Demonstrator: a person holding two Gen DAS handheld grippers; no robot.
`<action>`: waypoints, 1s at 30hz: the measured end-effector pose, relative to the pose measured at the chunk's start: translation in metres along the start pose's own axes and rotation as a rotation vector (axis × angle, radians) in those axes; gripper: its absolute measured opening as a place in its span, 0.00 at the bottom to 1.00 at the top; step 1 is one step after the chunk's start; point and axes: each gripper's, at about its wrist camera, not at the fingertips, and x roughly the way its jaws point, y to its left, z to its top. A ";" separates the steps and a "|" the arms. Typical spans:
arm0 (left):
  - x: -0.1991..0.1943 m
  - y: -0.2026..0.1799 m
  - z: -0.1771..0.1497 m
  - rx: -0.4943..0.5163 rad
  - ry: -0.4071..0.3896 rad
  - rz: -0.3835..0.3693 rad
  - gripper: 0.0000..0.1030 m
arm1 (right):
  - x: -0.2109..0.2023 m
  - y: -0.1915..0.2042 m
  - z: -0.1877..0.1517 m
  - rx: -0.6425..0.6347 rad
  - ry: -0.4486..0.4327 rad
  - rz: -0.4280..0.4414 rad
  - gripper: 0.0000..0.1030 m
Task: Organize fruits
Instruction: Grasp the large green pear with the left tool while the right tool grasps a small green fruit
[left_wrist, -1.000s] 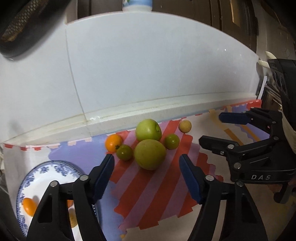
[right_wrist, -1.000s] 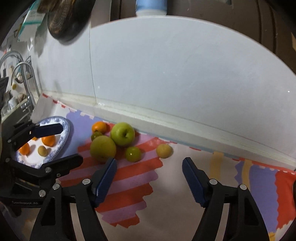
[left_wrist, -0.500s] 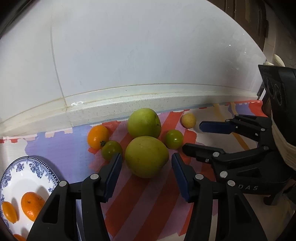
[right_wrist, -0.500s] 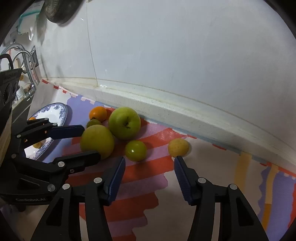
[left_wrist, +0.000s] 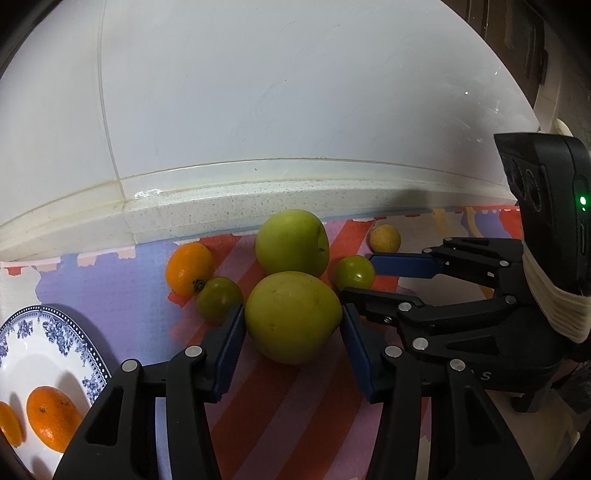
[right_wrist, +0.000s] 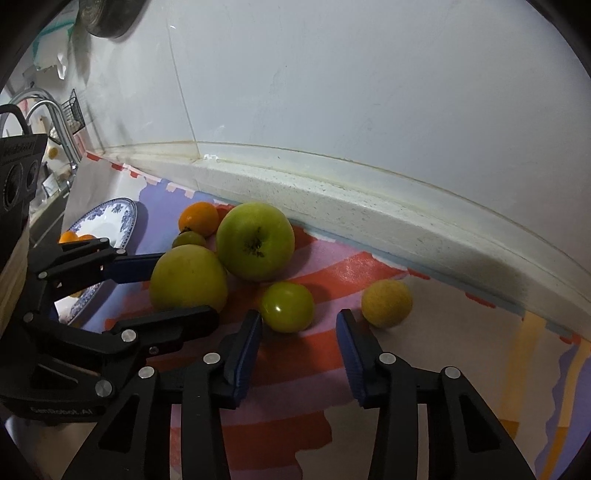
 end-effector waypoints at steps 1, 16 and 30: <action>0.000 0.000 0.000 0.002 0.000 0.002 0.49 | 0.001 0.001 0.000 -0.002 0.000 0.000 0.41; -0.025 -0.001 -0.005 -0.021 -0.033 0.050 0.49 | -0.022 0.015 -0.006 0.036 -0.024 0.004 0.30; -0.088 -0.009 -0.019 -0.055 -0.117 0.064 0.49 | -0.075 0.041 -0.014 0.092 -0.092 0.008 0.30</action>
